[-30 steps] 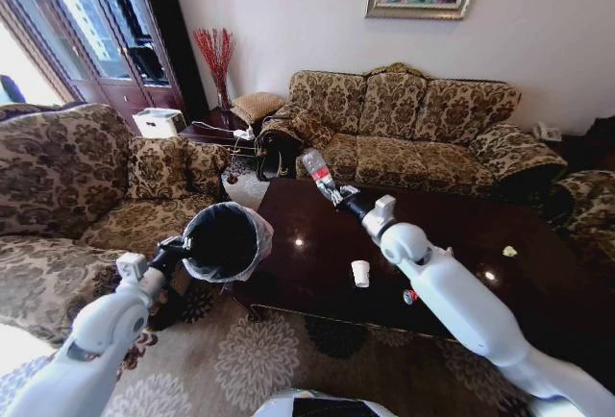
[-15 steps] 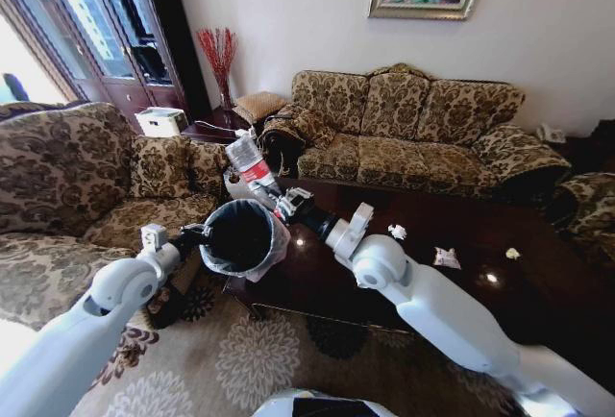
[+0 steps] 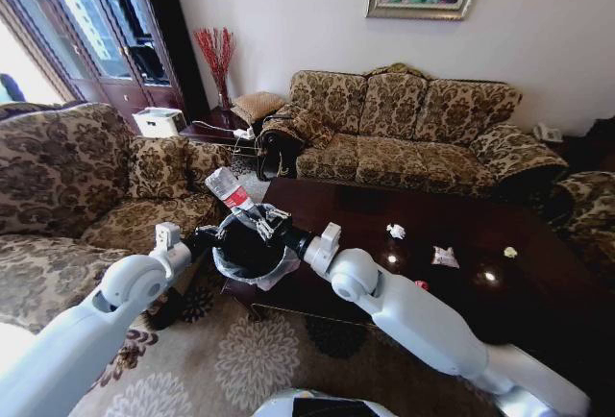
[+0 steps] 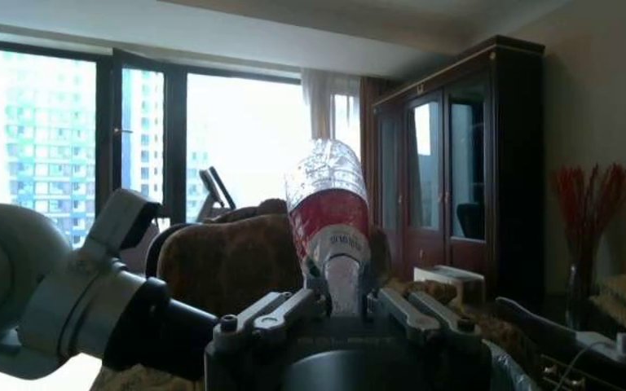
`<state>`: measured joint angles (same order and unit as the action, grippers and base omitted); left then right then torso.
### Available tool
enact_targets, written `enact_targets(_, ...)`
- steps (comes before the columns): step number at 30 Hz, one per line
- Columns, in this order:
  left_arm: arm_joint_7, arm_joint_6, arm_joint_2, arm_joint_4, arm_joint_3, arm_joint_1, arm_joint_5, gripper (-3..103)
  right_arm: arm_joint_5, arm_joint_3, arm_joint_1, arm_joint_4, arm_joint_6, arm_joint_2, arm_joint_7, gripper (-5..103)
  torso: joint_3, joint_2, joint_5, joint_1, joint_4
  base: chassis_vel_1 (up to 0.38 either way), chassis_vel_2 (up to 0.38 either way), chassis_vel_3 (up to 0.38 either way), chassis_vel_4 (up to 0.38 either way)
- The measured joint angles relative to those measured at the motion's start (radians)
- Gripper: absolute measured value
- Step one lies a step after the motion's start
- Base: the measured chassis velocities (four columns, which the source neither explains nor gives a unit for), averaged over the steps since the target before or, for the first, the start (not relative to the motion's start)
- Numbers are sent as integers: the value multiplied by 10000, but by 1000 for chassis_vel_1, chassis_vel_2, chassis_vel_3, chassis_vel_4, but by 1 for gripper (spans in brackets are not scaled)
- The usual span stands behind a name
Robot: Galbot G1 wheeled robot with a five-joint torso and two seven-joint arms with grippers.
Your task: Move to the front of the table and place the trash on the table into the trash bin.
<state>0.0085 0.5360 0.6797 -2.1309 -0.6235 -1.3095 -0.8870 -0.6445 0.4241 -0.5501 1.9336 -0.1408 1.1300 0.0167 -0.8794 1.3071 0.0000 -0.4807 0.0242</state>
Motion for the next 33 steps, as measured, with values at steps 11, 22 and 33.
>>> enact_targets(11,-27,25,-24,-45,-144,-34,-321,0,241,-265,-138,-153,105,-190,203,17,0,0,-1,1,-2,0,0,0,0)
enact_targets(22,-61,114,-53,-118,-153,-33,-501,0,259,-333,-167,-239,152,-101,292,56,0,0,-1,0,1,0,0,0,0)
enact_targets(33,-29,100,28,-6,-151,-49,-374,0,76,-552,-238,170,91,-226,-43,94,0,0,0,0,1,0,0,0,0)
